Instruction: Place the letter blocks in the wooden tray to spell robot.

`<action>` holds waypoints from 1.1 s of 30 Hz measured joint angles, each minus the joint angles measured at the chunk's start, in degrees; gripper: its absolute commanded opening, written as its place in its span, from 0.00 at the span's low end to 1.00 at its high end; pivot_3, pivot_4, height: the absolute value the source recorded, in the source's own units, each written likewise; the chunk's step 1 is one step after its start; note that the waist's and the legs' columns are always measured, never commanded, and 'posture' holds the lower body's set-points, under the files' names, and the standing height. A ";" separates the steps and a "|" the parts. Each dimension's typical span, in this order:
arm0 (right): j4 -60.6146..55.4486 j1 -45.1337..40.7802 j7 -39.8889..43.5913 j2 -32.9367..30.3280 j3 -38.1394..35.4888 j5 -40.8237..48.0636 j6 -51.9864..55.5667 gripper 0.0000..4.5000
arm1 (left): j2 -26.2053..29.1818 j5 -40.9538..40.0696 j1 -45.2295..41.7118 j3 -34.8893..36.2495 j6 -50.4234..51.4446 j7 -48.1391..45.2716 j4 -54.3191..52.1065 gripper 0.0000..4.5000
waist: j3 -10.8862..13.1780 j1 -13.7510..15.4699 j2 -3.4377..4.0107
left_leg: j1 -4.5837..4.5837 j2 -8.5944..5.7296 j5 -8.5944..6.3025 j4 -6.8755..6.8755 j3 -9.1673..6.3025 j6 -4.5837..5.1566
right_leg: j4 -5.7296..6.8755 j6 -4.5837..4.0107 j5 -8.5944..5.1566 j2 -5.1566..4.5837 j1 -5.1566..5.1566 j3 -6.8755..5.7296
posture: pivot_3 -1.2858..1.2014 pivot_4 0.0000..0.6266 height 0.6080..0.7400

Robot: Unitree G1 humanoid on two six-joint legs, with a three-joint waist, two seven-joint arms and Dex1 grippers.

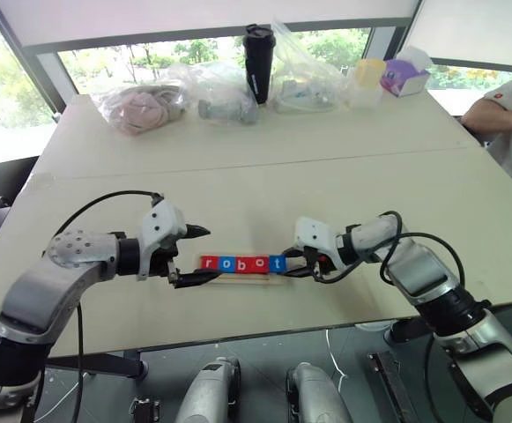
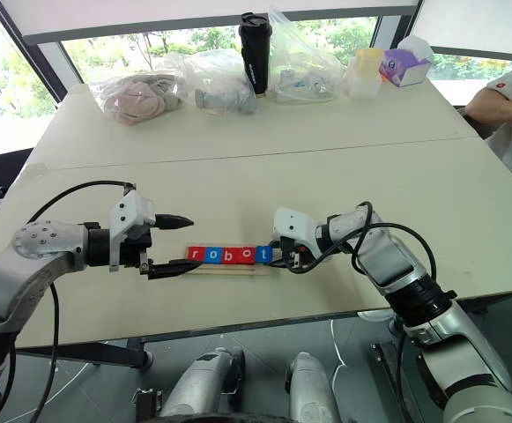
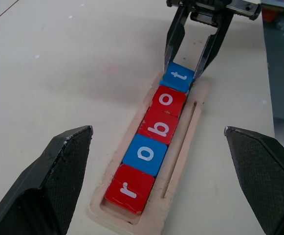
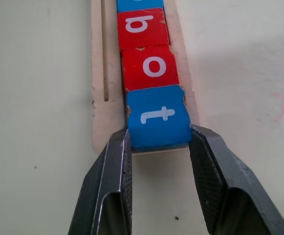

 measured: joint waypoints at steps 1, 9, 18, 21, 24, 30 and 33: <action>-0.18 0.00 -0.09 0.17 0.02 0.00 0.30 0.24 | -0.04 0.19 -0.01 0.00 -0.07 -0.01 0.09 1.00 | 0.00 0.00 0.00 | 0.00 0.00 0.00 0.00 0.00 0.00 | 0.00 0.00 0.00 0.00 0.00 0.00 | 0.52 0.24 1.00; -0.97 0.09 -0.74 0.63 0.05 0.04 1.87 0.24 | -1.09 0.99 -0.02 -0.12 -1.31 -0.06 1.14 1.00 | 0.00 0.01 0.00 | -0.01 0.00 0.00 0.00 0.00 0.00 | 0.00 0.00 0.00 0.00 -0.01 0.00 | 0.52 0.24 1.00; -1.26 0.39 -0.91 0.68 0.07 0.16 1.87 0.54 | -1.62 1.78 -0.03 -0.13 -2.08 -0.05 1.90 1.00 | 0.00 0.02 0.00 | 0.00 0.00 0.00 0.00 0.00 0.00 | 0.01 0.00 0.00 0.00 -0.01 0.00 | 0.52 0.24 1.00; -2.17 0.34 -1.19 1.51 -0.87 1.50 2.12 0.76 | -1.68 1.98 -0.04 -0.13 -2.13 -0.05 2.36 1.00 | 0.00 0.00 0.00 | -0.01 0.00 0.00 0.00 0.00 0.00 | 0.02 0.01 0.00 0.00 0.00 0.00 | 0.52 0.24 1.00; -3.15 -1.04 -1.68 2.06 -3.19 3.72 3.51 0.76 | -1.89 2.12 -0.05 -0.12 -2.17 -0.07 2.46 1.00 | 0.00 -0.01 0.00 | -0.01 0.00 0.00 0.00 0.00 0.00 | 0.03 0.03 0.02 0.00 -0.02 0.00 | 0.52 0.24 1.00; -5.28 -2.61 -3.57 1.91 -9.42 7.53 6.40 0.76 | -2.56 1.75 -0.98 0.08 -1.78 0.56 3.09 1.00 | 0.00 0.20 0.00 | -0.01 0.00 0.00 0.00 0.00 -0.01 | 0.01 0.03 0.02 -0.01 -0.04 0.00 | 0.52 0.24 1.00; -6.97 -2.12 -4.70 1.30 -11.91 9.40 8.96 0.76 | -2.73 1.28 -1.63 0.84 -1.55 0.92 3.40 1.00 | 0.00 0.07 0.00 | -0.02 0.00 0.00 -0.01 0.00 -0.01 | 0.02 0.04 0.02 -0.02 -0.02 0.00 | 0.52 0.24 1.00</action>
